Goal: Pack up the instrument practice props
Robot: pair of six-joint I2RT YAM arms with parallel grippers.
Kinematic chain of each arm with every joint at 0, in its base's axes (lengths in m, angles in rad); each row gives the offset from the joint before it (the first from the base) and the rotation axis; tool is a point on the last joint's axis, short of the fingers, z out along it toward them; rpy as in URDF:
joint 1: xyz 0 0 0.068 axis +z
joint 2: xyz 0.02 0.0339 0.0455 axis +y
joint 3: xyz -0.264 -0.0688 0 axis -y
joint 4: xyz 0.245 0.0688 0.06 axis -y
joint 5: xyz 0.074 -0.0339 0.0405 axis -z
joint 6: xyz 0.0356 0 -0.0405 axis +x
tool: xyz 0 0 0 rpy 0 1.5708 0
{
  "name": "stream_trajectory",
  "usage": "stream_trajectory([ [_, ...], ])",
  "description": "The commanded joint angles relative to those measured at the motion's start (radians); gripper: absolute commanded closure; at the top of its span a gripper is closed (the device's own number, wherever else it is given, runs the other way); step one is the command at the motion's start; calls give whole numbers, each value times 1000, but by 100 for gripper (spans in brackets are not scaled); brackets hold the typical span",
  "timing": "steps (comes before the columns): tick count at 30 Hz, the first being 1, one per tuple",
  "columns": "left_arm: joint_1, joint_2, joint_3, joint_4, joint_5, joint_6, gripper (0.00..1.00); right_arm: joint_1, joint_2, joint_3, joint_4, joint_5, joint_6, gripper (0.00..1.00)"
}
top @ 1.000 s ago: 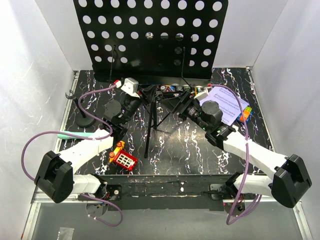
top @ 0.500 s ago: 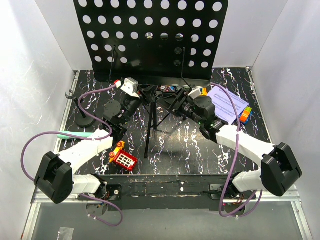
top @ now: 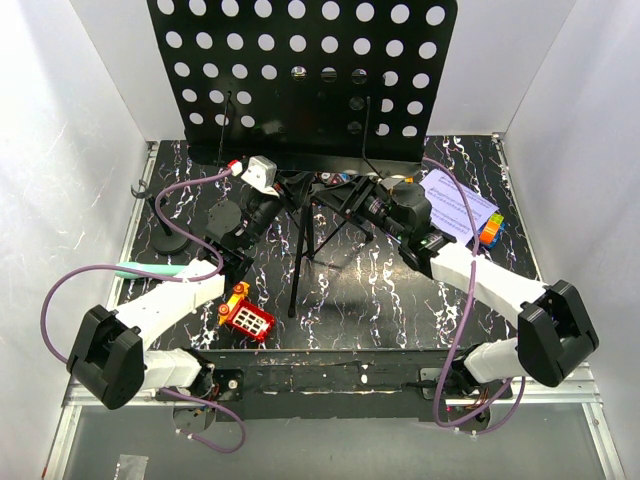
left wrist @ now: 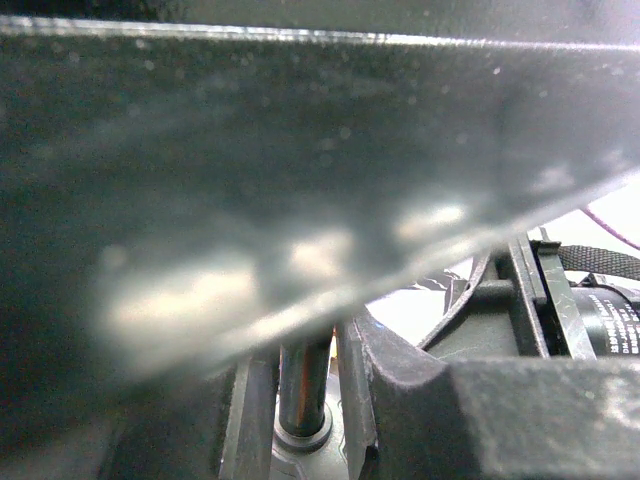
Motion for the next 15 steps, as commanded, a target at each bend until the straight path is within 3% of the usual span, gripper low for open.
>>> stream_trajectory([
  [1,-18,-28,-14,-60,54,-39,100,-4,29,51,34,-55,-6,54],
  [5,-18,-25,-14,-65,52,-36,100,-4,52,61,59,-111,-29,79],
  [7,-18,-25,-15,-66,51,-36,100,-2,53,57,73,-123,-72,98],
  [15,-20,-17,-17,-72,40,-48,100,74,-16,-34,145,0,-547,99],
])
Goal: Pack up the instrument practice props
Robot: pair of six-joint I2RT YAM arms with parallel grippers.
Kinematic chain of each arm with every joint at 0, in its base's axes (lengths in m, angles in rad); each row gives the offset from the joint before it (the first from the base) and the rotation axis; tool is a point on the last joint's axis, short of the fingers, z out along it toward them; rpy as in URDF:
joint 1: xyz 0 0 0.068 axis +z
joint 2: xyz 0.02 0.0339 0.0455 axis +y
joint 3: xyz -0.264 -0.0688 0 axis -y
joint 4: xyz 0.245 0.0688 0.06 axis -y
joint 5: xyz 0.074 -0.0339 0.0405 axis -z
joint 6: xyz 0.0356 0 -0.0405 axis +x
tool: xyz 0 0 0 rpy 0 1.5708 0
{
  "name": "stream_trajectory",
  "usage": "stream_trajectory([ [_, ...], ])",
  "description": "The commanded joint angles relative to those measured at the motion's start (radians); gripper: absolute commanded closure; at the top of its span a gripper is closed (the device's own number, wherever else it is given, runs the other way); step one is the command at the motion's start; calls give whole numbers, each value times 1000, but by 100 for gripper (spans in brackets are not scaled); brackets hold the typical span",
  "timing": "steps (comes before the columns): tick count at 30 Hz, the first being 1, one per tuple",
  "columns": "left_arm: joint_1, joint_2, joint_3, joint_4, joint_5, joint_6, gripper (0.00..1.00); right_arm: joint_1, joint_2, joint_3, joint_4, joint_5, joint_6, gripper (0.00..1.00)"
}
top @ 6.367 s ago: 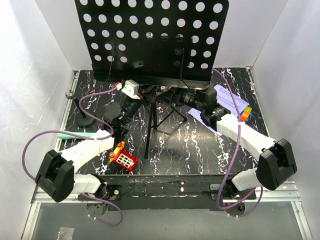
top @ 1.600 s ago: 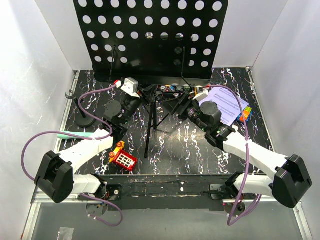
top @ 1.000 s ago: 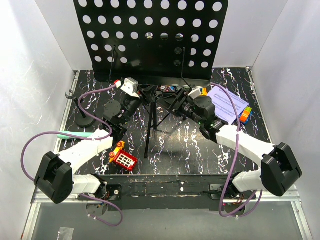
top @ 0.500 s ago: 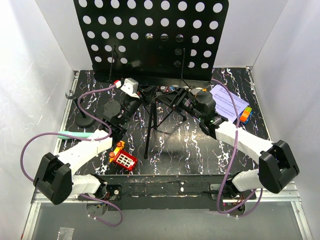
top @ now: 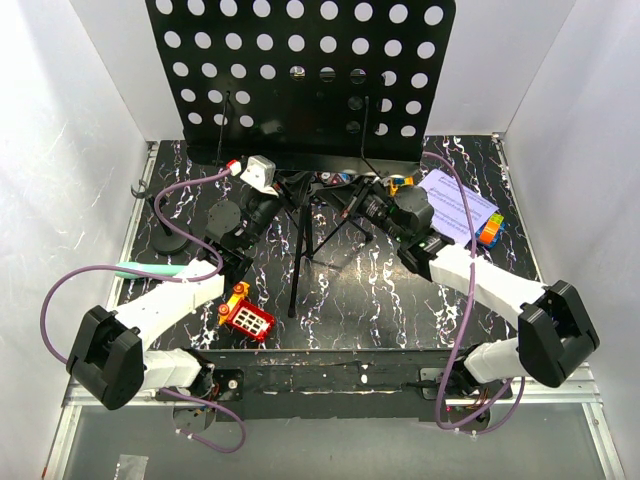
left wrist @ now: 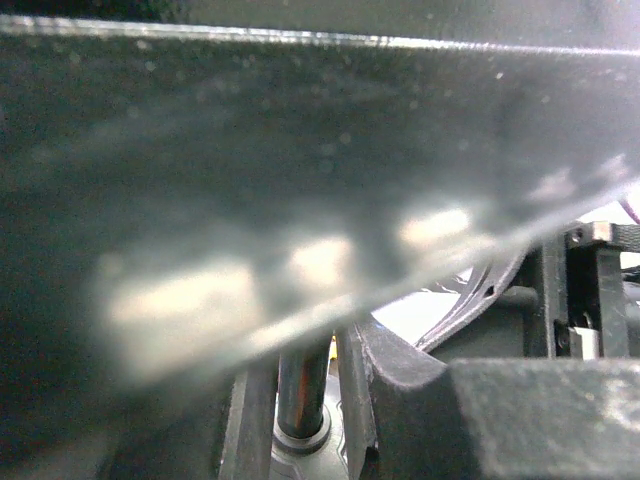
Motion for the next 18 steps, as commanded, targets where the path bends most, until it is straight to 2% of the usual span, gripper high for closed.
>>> stream_trajectory([
  [1,-21,-11,-17,-69,55,-49,100,64,-26,-32,30,19,-312,99],
  [4,-19,-5,-14,-69,55,-51,100,73,-29,-31,31,-3,-347,99],
  [8,-22,10,-7,-67,52,-60,100,143,-31,2,-35,38,-499,99],
  [14,-22,13,-3,-69,48,-66,100,220,-37,-26,-65,167,-689,99],
  [18,-22,16,-4,-66,48,-74,100,275,-26,-34,-87,265,-847,94],
])
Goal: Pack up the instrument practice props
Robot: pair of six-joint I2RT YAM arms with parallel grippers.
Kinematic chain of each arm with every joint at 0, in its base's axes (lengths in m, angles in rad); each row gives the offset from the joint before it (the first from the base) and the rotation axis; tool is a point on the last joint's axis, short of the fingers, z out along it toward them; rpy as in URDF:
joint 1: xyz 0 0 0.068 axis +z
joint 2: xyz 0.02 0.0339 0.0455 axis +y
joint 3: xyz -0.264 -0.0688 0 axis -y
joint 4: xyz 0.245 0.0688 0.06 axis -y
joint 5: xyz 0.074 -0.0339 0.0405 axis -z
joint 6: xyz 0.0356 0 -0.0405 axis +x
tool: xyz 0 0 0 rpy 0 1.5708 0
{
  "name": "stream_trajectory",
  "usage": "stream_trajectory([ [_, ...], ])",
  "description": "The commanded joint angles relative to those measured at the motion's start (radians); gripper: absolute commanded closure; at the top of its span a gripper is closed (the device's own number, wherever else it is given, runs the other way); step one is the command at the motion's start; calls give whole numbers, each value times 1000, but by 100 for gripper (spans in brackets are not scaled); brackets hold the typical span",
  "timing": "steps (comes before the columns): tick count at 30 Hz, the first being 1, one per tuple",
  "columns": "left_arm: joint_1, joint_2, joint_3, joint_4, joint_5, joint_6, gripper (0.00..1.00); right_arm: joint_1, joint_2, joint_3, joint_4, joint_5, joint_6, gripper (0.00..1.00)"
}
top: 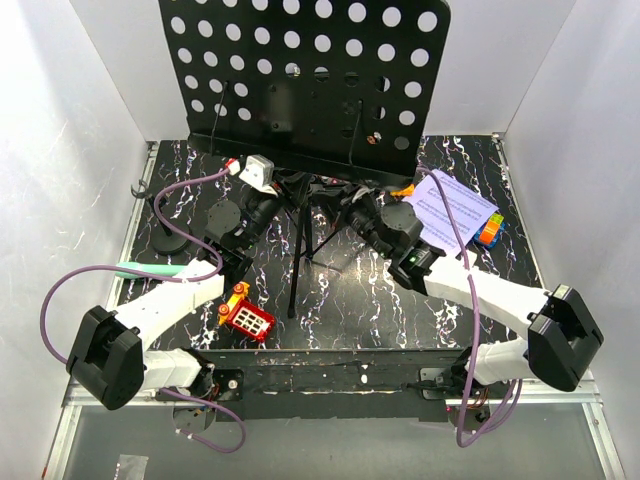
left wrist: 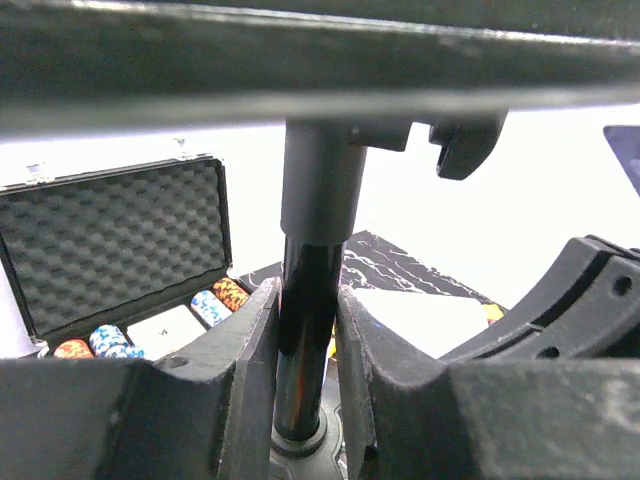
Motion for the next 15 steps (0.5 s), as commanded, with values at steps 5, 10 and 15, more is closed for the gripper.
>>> stream_trajectory([
  [5,-23,16,-2,-69,46,-49,100,148,19,-57,-84,104,-395,87],
  [10,-21,18,-6,-71,44,-44,100,154,-19,-108,-65,175,-382,63],
  [15,-23,25,-7,-65,41,-46,100,154,-86,-111,-110,196,-258,43],
])
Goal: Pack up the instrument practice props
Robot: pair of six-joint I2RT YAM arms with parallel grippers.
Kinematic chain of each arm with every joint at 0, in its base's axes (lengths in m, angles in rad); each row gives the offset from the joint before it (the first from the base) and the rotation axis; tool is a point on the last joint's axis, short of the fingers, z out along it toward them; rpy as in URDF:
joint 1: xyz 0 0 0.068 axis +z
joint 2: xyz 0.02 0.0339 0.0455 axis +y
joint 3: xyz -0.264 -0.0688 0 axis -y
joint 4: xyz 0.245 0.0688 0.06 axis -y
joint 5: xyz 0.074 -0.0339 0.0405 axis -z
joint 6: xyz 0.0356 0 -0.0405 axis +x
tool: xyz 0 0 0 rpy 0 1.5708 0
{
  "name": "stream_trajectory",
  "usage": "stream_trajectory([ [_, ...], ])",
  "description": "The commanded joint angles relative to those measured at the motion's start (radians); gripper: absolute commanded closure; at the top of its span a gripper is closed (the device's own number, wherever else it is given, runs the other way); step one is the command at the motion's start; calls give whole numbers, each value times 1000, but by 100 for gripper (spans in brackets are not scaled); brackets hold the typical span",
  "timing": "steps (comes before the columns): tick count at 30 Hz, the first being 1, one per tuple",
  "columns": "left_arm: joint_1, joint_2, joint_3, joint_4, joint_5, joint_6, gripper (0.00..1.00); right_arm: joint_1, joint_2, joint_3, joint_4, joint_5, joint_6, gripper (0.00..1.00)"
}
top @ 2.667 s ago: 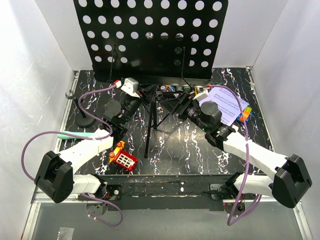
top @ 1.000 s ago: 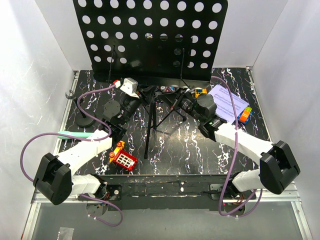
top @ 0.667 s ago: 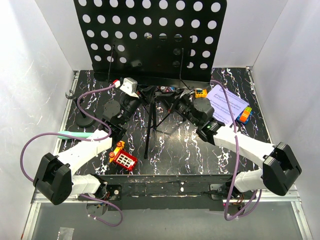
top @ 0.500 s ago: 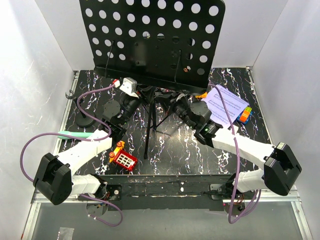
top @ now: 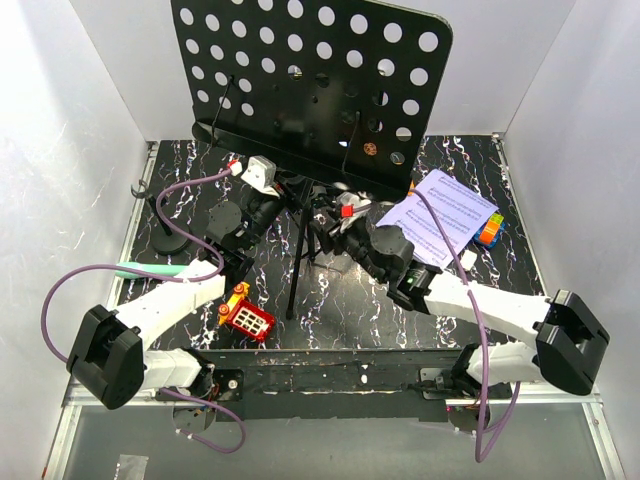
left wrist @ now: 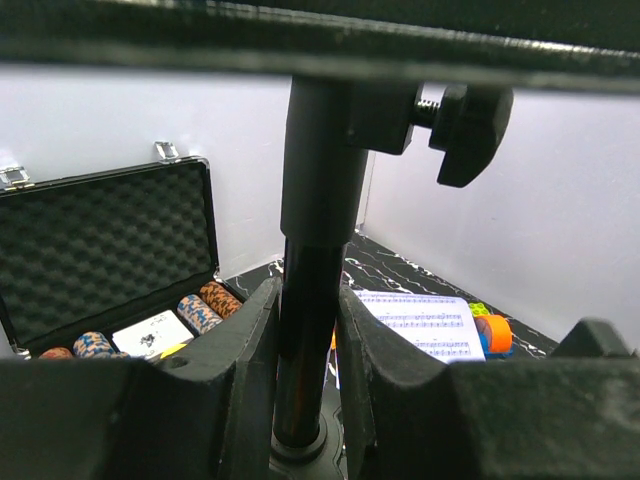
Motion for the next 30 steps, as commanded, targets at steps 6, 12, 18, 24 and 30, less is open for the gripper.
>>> stream_trajectory([
  [6,-13,27,-1,-71,19,-37,100,-6,-131,-18,-203,5,359,25],
  [12,-19,32,1,-68,16,-43,100,-210,-138,-33,-188,-313,882,20],
  [18,-22,27,4,-71,16,-42,100,-291,-92,3,-125,-462,1060,13],
  [24,-27,27,1,-70,19,-40,100,-299,-37,60,-141,-492,1056,13],
  [30,-25,24,1,-71,18,-34,100,-311,-3,76,-115,-480,1064,16],
])
